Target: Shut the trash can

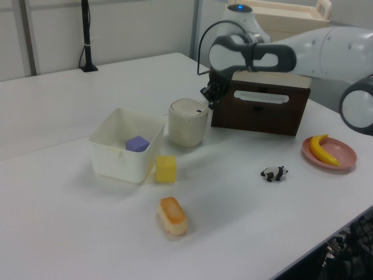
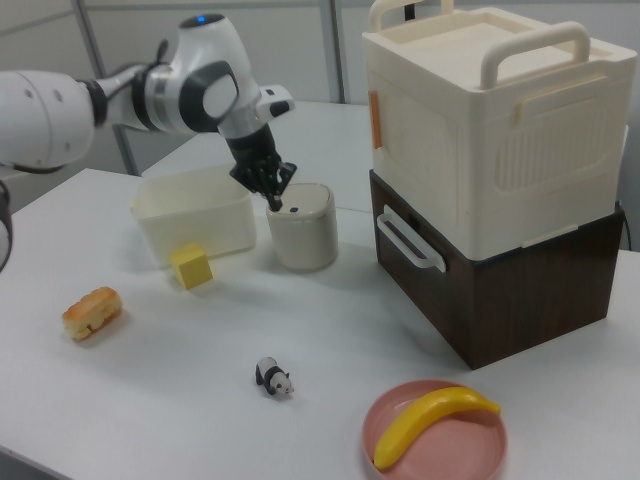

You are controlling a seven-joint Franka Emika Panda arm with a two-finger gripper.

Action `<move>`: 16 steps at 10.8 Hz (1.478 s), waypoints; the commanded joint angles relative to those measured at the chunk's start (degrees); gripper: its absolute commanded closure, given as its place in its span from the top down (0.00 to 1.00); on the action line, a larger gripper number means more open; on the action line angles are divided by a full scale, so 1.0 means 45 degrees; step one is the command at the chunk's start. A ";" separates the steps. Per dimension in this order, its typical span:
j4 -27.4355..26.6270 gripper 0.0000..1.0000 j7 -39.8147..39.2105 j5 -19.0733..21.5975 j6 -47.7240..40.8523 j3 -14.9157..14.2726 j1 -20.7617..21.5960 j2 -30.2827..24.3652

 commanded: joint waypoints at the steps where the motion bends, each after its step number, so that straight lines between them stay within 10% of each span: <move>1: -0.0553 0.00 -0.0038 -0.0056 -0.3009 -0.0105 0.0189 -0.1391; 9: -0.3753 0.10 0.1154 -0.0076 -0.4037 -0.0105 0.0072 -0.5277; 10: -0.3912 0.27 0.1154 -0.0037 -0.4056 -0.0105 0.0033 -0.5610; 11: -0.3855 0.65 0.1154 0.0002 -0.4114 -0.0105 -0.0141 -0.5691; 13: -0.3718 1.00 0.1153 0.0002 -0.4076 -0.0105 -0.0182 -0.5673; 16: -0.3444 1.00 0.1173 0.0002 -0.4173 -0.0105 -0.0182 -0.5633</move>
